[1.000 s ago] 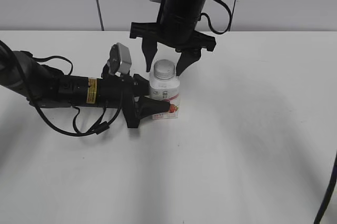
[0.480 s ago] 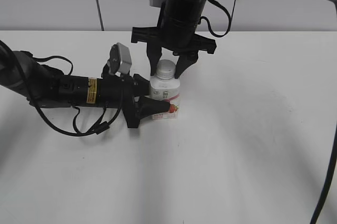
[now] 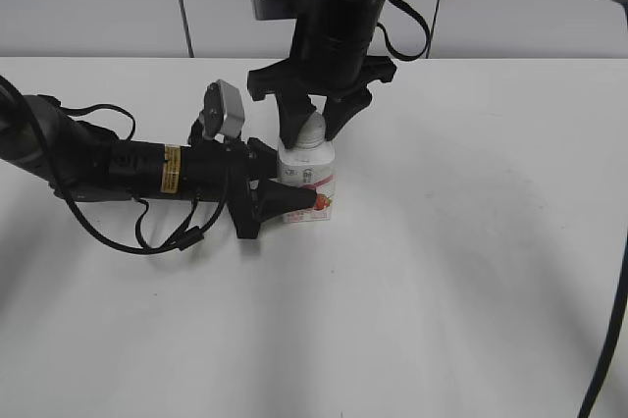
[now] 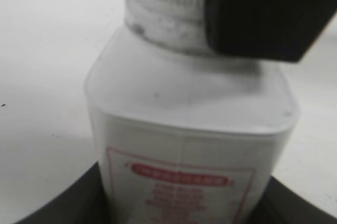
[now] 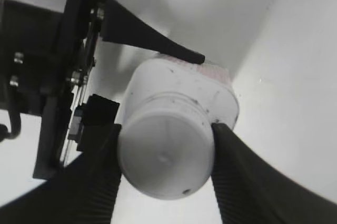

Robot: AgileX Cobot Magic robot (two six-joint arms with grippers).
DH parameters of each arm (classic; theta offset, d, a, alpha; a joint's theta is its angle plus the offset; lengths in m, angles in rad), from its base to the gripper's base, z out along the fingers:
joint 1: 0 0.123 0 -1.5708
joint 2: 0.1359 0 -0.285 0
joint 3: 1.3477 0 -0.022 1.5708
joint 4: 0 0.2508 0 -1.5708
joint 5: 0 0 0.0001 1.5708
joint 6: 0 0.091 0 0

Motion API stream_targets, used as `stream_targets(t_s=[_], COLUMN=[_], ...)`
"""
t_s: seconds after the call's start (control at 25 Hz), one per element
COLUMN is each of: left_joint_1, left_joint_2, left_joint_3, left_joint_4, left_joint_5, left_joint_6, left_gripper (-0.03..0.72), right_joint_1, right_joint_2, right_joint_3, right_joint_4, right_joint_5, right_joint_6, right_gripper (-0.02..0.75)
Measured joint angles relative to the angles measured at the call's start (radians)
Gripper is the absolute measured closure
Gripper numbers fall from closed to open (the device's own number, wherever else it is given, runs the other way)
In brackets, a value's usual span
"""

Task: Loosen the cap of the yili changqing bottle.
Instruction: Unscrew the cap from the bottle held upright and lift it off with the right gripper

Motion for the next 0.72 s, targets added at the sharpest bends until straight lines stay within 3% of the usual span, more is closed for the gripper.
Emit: stream_targets(t_s=[0.4, 0.72], left_joint_1=[0.001, 0.001], left_joint_2=[0.0, 0.0], left_joint_3=[0.0, 0.0], left_joint_4=[0.002, 0.003], left_joint_5=[-0.001, -0.002], left_joint_6=[0.0, 0.0], left_gripper=[0.312, 0.312], right_joint_1=[-0.001, -0.001], right_joint_2=[0.0, 0.0], right_joint_3=[0.0, 0.0], right_joint_4=[-0.004, -0.008], right_joint_5=[-0.004, -0.008], right_joint_6=[-0.598, -0.828], right_gripper=[0.339, 0.341])
